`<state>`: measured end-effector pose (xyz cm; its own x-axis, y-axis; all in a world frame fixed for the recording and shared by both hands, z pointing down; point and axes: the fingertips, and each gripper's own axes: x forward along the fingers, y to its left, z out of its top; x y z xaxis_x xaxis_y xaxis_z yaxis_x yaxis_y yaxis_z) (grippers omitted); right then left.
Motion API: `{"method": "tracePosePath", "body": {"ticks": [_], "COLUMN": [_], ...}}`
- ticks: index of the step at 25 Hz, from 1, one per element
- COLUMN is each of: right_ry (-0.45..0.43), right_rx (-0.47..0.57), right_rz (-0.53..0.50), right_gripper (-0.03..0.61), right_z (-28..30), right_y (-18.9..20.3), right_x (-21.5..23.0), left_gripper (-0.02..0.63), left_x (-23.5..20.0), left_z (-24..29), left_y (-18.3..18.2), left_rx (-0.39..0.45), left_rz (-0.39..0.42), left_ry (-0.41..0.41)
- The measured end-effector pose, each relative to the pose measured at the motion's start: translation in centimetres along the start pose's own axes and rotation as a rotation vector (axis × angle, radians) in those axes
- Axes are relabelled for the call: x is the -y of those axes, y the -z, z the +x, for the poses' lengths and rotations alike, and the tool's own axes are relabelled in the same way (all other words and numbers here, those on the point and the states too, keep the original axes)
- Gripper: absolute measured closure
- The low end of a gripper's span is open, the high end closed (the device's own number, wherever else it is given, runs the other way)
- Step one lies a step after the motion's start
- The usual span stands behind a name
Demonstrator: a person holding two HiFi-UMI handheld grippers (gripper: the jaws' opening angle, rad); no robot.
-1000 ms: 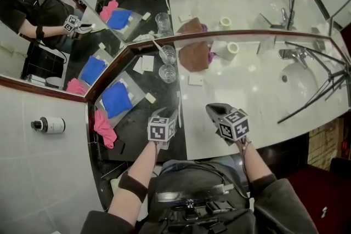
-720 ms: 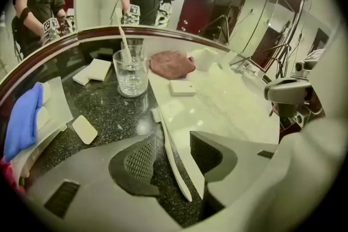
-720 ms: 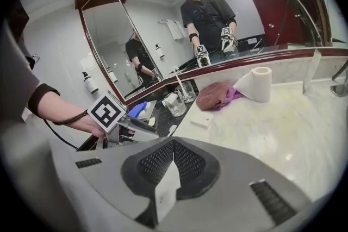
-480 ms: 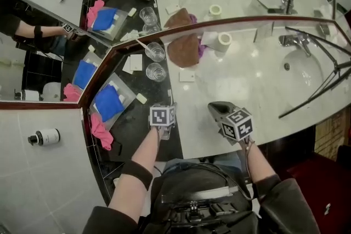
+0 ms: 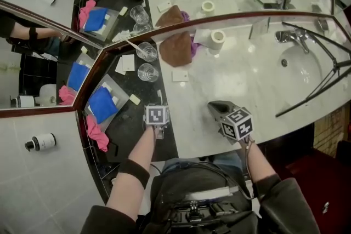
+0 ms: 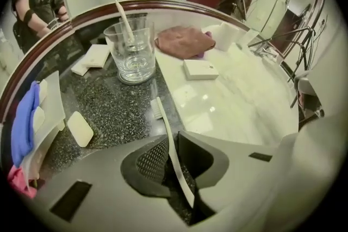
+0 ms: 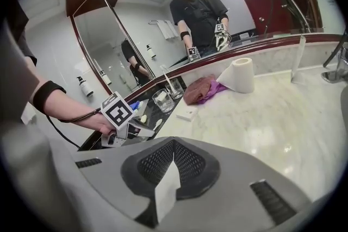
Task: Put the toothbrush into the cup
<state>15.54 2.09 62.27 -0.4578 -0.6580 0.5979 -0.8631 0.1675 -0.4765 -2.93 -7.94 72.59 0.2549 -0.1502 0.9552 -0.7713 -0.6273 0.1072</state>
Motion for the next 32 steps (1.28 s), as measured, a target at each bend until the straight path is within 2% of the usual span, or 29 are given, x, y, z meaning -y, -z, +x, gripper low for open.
{"method": "tracePosePath", "body": {"ticks": [2,4,5,11,17,20,26,32], "right_ry": [-0.004,-0.010,-0.012,-0.018,-0.023,-0.027,-0.033,-0.037], "right_rx": [-0.002,-0.005,-0.007,-0.017,-0.023,-0.023,-0.027,-0.017], "right_rz": [-0.002,-0.006,-0.008,-0.009,-0.010,-0.012,-0.031,-0.055], "right_gripper": [0.561,0.561,0.561,0.561,0.561,0.561,0.561,0.561], "right_z": [0.1,0.2,0.3,0.4,0.5,0.6,1.1,1.5], "right_y": [0.0,-0.1,-0.2,0.1,0.4,0.4,0.6,-0.2], "right_x": [0.1,0.0,0.0,-0.2,-0.5,-1.1,-2.4,-4.7], "left_gripper": [0.552,0.559,0.583,0.588,0.588,0.588,0.588,0.589], "left_x": [-0.2,0.0,-0.1,-0.5,-0.3,-0.1,-1.3,-1.1], "left_z": [-0.1,0.0,0.0,-0.2,-0.7,-1.5,-4.1,-7.9], "left_y": [0.4,0.2,0.0,0.2,-0.3,-0.7,-1.6,-3.3], "left_rx": [-0.018,-0.001,0.009,0.010,0.055,0.098,0.187,0.367], "left_rz": [0.018,0.011,0.012,0.015,0.009,0.007,0.007,0.029], "left_ry": [-0.024,-0.014,-0.016,-0.037,-0.026,-0.003,-0.018,0.045]}}
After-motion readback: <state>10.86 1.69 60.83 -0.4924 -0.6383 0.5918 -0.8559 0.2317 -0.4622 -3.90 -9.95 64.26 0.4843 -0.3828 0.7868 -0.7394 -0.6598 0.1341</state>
